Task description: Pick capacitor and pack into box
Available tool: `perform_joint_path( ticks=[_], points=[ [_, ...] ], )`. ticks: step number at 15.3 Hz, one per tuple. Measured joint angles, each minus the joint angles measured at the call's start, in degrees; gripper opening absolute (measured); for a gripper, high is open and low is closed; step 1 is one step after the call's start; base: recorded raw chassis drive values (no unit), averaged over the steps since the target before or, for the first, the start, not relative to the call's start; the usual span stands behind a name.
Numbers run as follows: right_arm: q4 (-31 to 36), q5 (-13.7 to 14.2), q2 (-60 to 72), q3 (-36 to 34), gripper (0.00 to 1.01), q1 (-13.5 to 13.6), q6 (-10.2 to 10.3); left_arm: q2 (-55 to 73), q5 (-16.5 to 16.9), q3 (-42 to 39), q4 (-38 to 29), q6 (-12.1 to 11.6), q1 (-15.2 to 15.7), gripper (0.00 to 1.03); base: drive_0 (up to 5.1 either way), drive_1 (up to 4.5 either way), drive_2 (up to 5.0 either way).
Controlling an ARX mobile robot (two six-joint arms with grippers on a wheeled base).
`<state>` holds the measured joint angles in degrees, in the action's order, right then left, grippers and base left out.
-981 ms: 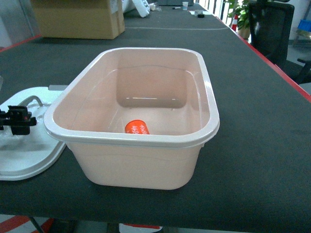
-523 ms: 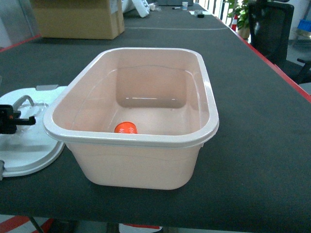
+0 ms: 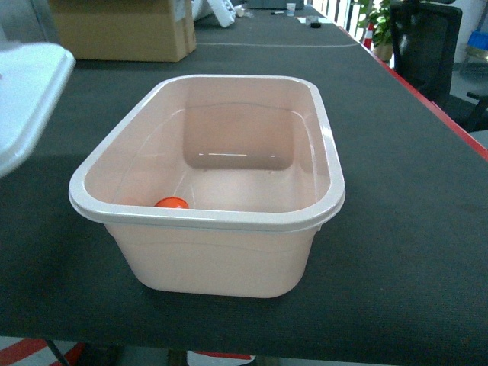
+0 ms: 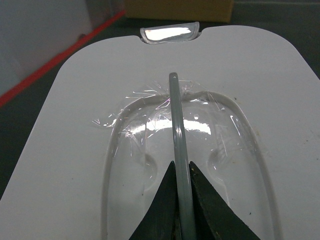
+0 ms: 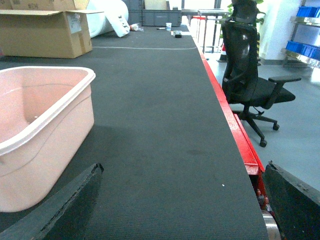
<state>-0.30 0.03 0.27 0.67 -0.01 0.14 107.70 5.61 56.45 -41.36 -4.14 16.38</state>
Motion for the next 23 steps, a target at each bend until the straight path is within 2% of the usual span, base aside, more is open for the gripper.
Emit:
perform_joint_path(
  ticks=[4,5,6,7,8,9,10,12,16,18,20,22,23],
  points=[
    [-0.04,-0.02,0.00,0.00,0.98,0.00,0.00,-4.42,-1.81,-0.72,1.75,1.09,-0.48,0.02,0.0,0.00,0.0],
    [-0.02,-0.02,0.00,0.00,0.98,0.00,0.00,-8.09,-3.69,-1.60,3.34,1.86,-1.92,0.02,0.0,0.00,0.0],
    [0.00,-0.02,0.00,0.00,0.98,0.00,0.00,-14.82,-8.04,-3.80,5.68,4.04,-8.52,0.02,0.0,0.00,0.0],
    [0.00,-0.02,0.00,0.00,0.98,0.00,0.00,-17.22,-18.99,-5.01,7.41,5.75,-21.68,0.02,0.0,0.00,0.0],
    [0.00,-0.02,0.00,0.00,0.98,0.00,0.00,-15.63,-26.95,-3.48,10.60,5.88,-33.66,0.02,0.0,0.00,0.0],
    [0.00,-0.02,0.00,0.00,0.98,0.00,0.00,-11.43,-29.68,0.09,12.63,5.70,-42.66,0.02,0.0,0.00,0.0],
    [0.00,-0.02,0.00,0.00,0.98,0.00,0.00,-8.31,-32.44,2.93,14.62,5.68,-46.77,0.02,0.0,0.00,0.0],
    [0.00,-0.02,0.00,0.00,0.98,0.00,0.00,-4.28,-33.68,4.42,16.50,5.68,-47.93,0.02,0.0,0.00,0.0],
    [0.00,-0.02,0.00,0.00,0.98,0.00,0.00,-3.06,-33.22,4.42,17.38,6.19,-48.33,0.03,0.0,0.00,0.0],
    [-0.02,-0.02,0.00,0.00,0.98,0.00,0.00,-3.08,-30.88,3.69,15.52,6.80,-48.22,0.18,0.0,0.00,0.0],
    [0.00,-0.02,0.00,0.00,0.98,0.00,0.00,-4.85,-24.22,-0.37,8.07,8.70,-47.93,0.45,0.0,0.00,0.0],
    [0.00,-0.02,0.00,0.00,0.98,0.00,0.00,-8.28,-22.95,-1.25,4.00,9.05,-46.75,0.63,0.0,0.00,0.0],
    [-0.02,0.00,0.00,0.00,0.98,0.00,0.00,-11.39,-22.32,-1.40,2.03,9.38,-45.11,0.75,0.0,0.00,0.0]
  ],
)
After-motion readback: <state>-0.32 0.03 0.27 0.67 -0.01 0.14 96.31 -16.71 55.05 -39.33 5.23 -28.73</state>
